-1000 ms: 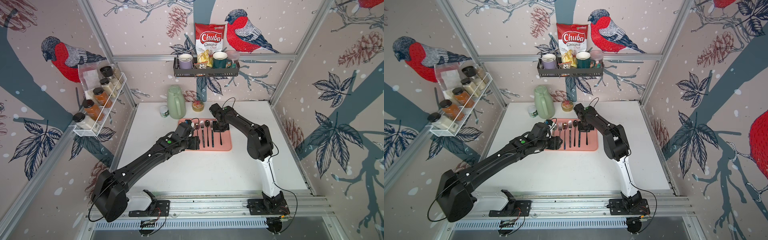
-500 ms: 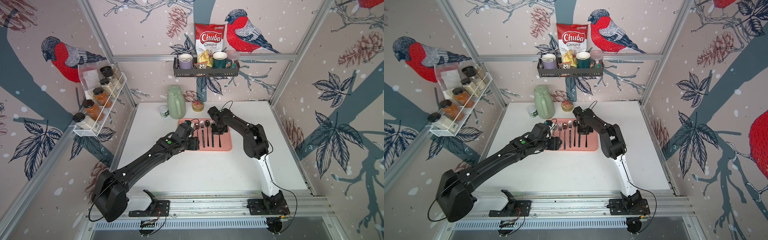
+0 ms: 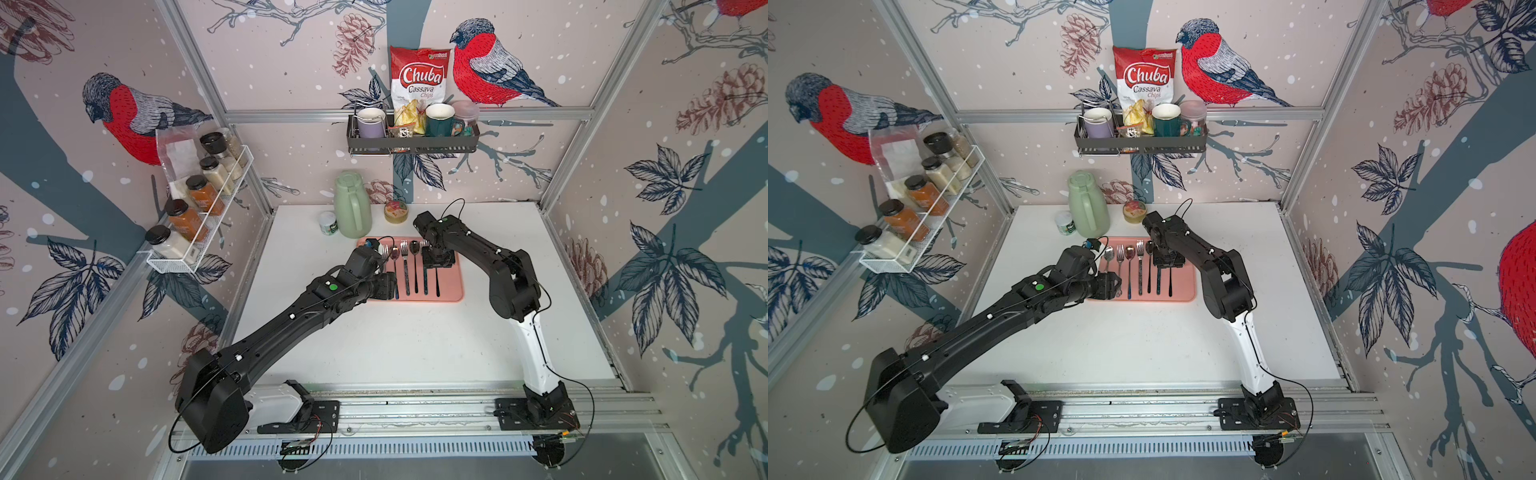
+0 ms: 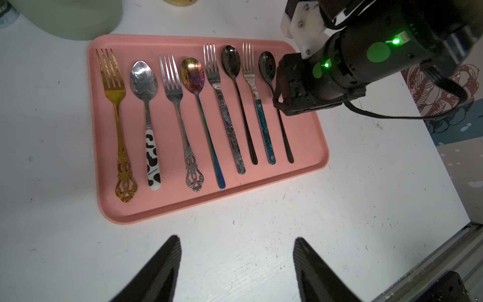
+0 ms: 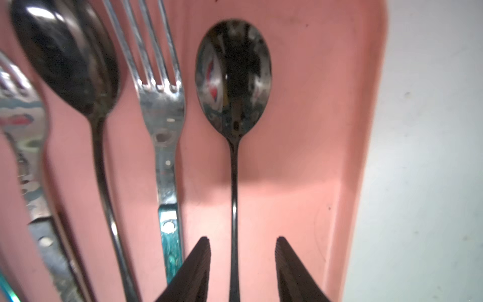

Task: Set the spoon and fork side by side
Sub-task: Place the spoon on the tray, then reset both arms

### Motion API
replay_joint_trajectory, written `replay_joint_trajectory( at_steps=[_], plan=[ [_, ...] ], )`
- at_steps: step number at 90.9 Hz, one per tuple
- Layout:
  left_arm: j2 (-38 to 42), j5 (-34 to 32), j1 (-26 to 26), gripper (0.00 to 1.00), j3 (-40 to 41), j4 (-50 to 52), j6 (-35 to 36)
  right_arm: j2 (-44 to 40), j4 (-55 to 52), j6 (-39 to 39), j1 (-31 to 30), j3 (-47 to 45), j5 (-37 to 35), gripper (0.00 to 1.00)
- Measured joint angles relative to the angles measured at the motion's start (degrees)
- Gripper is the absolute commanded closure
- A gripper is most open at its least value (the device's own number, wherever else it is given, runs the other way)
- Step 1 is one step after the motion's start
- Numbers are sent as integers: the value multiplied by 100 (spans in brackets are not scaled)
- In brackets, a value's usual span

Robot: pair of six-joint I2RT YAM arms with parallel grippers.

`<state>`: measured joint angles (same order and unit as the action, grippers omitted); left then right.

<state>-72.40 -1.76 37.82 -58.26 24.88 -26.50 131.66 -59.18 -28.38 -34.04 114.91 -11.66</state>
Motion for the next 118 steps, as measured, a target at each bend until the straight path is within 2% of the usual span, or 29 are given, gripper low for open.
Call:
replay_joint_trajectory(
  at_steps=[17,27,34,49,57,66,74,81,83,86,98,107,118],
  plan=[
    [463,-385,-372,29,20,-48,153,-1075,70,151,-4,-455,-219,48],
    [789,-817,-651,8,258,-275,308,-1902,407,400,-2,-1078,-481,44],
    [1025,-1248,-804,5,573,-570,498,-2413,686,603,26,-1637,-745,41],
    [1327,-2129,-1259,4,1390,-1388,1064,-3617,1790,1113,136,-3276,-1456,33],
    [1386,-2564,-1598,5,1884,-2024,1373,-4448,2793,1532,275,-4505,-1722,28],
    [1318,-2951,-1884,4,2544,-2999,1810,-5141,3862,1878,778,-5751,-1768,24],
    [879,-3309,-2131,5,3300,-4253,2277,-5521,4682,1996,1506,-6590,-1716,24],
    [321,-3530,-2374,4,3812,-5158,2616,-5814,5460,2105,1985,-7287,-1700,22],
    [164,-3578,-2446,4,3910,-5377,2697,-5895,5751,2120,2090,-7532,-1644,9],
    [-81,-3609,-2570,4,4061,-5775,2789,-5989,6133,2166,2212,-7860,-1528,1],
    [-426,-3571,-2881,5,4144,-6553,3053,-6048,7643,2387,2647,-8885,-1222,0],
    [-474,-3486,-3016,4,3947,-6806,3101,-5731,8376,2404,2876,-8966,-876,0],
    [-313,-2903,-3027,4,4037,-6931,3056,-5342,9195,2258,3237,-9136,-586,0]
  ],
)
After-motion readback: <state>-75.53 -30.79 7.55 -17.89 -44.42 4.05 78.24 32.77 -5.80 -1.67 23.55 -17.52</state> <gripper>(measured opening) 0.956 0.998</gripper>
